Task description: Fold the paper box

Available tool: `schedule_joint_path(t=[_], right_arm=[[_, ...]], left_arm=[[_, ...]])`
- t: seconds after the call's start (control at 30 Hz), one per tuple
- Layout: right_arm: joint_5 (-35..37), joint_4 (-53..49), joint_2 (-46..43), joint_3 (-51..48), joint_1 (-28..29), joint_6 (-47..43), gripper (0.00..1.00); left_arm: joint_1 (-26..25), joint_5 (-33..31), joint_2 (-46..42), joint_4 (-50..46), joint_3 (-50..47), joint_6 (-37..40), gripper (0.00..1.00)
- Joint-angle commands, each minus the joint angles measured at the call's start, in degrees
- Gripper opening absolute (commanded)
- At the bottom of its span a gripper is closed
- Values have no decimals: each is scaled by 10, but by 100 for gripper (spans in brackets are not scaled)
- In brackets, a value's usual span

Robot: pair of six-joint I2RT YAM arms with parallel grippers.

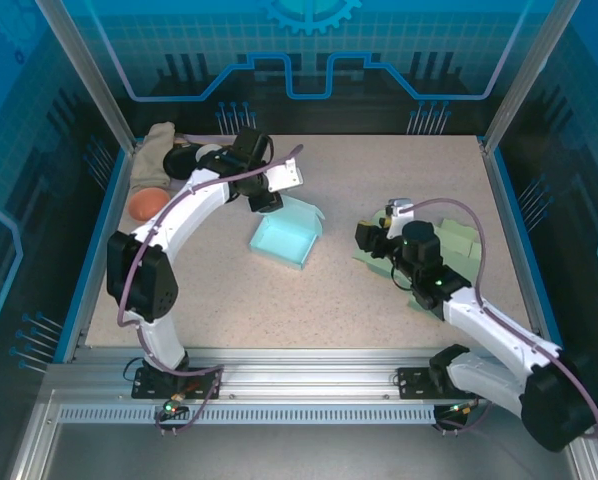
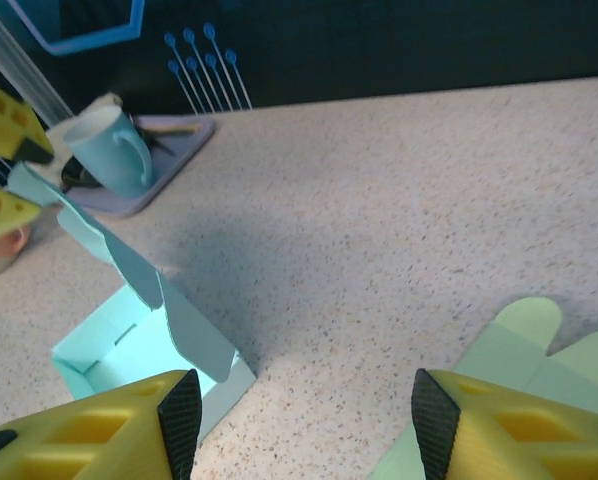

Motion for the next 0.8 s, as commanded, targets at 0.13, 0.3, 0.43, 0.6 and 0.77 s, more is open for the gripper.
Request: schedule_joint_path(t=[0.13, 0.3, 0.43, 0.6, 0.77], right_arm=[[-44, 49, 127, 62, -6, -22, 60], [-73, 45, 218, 102, -7, -42, 58], [-85, 60, 278, 123, -6, -49, 56], [-93, 81, 325, 132, -7, -68, 55], [-74, 98, 323, 119, -10, -67, 52]], left_arm=[[-4, 74, 39, 1, 38, 4, 45], [-7, 76, 57, -9, 49, 3, 43], [-13, 72, 71, -26, 63, 6, 37], [-22, 69, 76, -44, 71, 12, 7], [-25, 66, 63, -58, 60, 17, 0]])
